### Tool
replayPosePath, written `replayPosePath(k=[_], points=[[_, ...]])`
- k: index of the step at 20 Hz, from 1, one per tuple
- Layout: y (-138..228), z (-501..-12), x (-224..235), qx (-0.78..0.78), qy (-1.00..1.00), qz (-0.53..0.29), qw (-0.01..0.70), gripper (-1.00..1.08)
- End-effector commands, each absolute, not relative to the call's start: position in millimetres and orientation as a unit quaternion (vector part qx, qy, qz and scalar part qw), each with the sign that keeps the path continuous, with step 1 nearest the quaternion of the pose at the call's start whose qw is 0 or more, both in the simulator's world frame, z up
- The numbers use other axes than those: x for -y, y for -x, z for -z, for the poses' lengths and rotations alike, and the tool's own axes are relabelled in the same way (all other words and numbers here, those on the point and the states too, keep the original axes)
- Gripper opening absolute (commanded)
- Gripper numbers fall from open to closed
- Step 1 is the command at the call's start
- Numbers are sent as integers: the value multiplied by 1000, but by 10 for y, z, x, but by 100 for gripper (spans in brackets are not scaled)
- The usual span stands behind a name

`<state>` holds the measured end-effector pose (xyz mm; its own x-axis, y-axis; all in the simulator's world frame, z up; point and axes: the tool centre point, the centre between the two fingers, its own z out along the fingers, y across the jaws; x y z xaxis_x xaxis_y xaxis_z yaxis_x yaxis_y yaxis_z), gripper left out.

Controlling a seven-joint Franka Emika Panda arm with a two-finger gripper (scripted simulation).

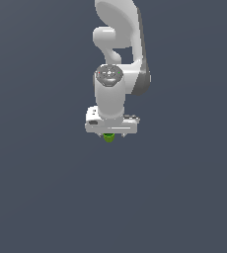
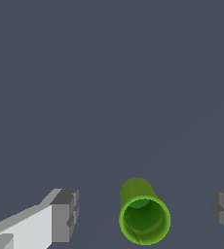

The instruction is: Pick up the object and move it to a goal position.

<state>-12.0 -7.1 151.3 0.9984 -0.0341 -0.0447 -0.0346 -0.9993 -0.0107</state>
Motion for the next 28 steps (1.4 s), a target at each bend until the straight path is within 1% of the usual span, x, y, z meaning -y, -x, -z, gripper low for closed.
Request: replayPosePath(k=[1, 11, 19, 28], points=[[120, -1513, 71, -17, 1000, -22, 6, 100], [26, -1632, 91, 0, 1000, -8, 2, 100], [55, -1599, 104, 20, 1000, -8, 1, 100], [150, -1498, 148, 93, 996, -8, 0, 100]])
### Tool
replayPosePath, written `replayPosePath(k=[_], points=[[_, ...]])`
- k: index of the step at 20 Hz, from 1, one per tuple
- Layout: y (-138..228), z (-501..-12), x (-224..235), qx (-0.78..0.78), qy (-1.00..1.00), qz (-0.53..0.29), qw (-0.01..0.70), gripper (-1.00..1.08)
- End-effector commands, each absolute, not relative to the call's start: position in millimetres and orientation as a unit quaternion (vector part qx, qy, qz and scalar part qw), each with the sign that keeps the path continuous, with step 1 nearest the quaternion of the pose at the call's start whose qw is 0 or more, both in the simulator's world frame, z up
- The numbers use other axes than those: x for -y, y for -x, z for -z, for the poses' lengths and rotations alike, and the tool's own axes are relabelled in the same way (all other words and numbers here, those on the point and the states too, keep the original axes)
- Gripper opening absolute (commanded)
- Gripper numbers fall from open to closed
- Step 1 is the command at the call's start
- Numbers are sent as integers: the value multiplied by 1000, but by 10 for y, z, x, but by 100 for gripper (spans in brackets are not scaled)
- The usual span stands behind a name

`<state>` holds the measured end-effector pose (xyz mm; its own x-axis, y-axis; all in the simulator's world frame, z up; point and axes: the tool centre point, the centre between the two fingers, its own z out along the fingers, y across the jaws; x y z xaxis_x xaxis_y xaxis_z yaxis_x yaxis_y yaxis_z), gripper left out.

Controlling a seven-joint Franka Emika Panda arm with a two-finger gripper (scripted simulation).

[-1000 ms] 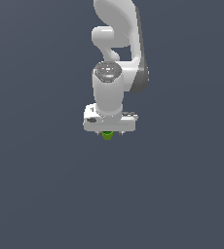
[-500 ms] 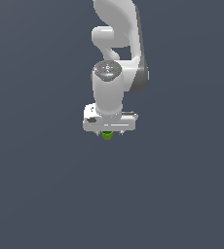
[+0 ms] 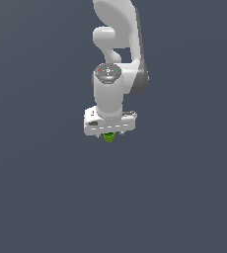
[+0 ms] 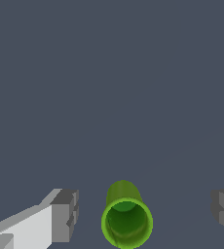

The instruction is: Pick up the object and move it to a goal position.

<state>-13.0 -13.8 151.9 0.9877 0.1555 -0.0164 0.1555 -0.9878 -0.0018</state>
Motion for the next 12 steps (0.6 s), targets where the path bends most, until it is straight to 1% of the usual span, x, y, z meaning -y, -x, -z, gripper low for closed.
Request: replayPosePath(k=[1, 12], points=[[165, -1483, 154, 105, 994, -8, 0, 100], [364, -1299, 216, 252, 968, -8, -1, 100]])
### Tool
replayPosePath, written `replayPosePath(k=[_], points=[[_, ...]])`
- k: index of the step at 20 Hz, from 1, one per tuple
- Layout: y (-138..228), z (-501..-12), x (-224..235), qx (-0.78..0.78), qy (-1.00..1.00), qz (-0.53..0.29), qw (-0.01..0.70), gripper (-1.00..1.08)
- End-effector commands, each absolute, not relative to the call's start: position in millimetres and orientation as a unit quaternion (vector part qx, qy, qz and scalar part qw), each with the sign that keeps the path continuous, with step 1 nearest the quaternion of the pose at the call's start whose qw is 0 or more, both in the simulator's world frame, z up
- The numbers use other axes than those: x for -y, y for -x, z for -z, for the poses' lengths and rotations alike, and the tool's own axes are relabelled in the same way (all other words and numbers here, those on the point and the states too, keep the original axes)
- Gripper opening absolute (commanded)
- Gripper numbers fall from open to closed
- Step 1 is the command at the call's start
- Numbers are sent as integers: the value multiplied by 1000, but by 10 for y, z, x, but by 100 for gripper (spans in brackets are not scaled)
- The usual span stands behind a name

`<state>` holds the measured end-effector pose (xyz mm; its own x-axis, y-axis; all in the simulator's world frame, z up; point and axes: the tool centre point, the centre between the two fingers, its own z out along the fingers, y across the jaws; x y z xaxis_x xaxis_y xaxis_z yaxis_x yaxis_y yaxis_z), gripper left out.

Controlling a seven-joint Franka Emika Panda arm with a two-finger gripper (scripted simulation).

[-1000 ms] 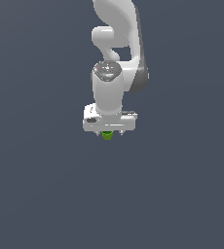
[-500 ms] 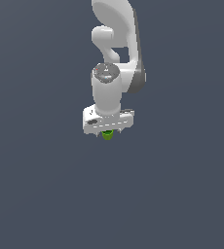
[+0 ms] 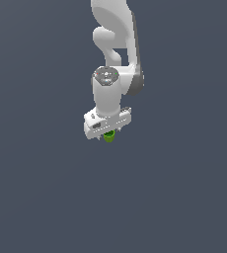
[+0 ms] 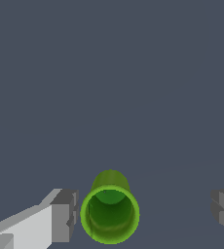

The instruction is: Pick up the object and move it to a goal position.

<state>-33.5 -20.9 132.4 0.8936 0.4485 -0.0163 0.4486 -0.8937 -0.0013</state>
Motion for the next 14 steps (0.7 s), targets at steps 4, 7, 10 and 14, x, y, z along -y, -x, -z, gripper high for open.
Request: replayPosePath(k=[4, 7, 10, 14], points=[[440, -1236, 232, -305, -952, 7, 1, 100], [498, -1191, 240, -345, -939, 7, 1, 100], [556, -1147, 247, -384, -923, 6, 1, 100], [636, -1091, 253, -435, -900, 5, 1, 100]])
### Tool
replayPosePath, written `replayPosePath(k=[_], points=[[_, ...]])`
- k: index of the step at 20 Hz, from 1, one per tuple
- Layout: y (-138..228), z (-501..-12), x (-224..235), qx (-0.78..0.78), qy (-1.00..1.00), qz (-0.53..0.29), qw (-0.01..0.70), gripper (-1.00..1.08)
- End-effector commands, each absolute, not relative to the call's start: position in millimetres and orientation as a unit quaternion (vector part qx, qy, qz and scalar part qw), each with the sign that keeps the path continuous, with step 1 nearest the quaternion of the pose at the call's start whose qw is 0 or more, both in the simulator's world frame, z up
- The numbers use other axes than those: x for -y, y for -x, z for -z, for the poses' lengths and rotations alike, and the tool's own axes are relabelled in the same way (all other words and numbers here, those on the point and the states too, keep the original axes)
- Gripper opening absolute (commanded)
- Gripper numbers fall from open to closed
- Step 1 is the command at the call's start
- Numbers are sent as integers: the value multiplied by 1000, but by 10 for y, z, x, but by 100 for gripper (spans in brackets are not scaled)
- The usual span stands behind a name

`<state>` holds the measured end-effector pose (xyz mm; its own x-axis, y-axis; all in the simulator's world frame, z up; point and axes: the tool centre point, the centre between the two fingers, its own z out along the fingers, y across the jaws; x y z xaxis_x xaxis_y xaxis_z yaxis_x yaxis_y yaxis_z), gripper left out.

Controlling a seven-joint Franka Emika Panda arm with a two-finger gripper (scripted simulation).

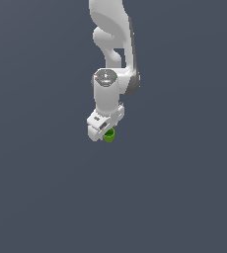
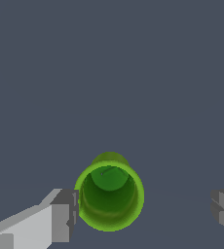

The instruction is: Pick up the object and move it to a goal position.

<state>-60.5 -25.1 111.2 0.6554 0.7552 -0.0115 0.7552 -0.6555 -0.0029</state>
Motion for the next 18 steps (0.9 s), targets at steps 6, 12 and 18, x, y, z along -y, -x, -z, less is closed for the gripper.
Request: replayPosePath(k=[6, 12, 18], points=[[753, -1014, 254, -507, -862, 3, 1, 100], [840, -962, 251, -559, -829, 2, 0, 100], [891, -933, 247, -587, -810, 0, 0, 100]])
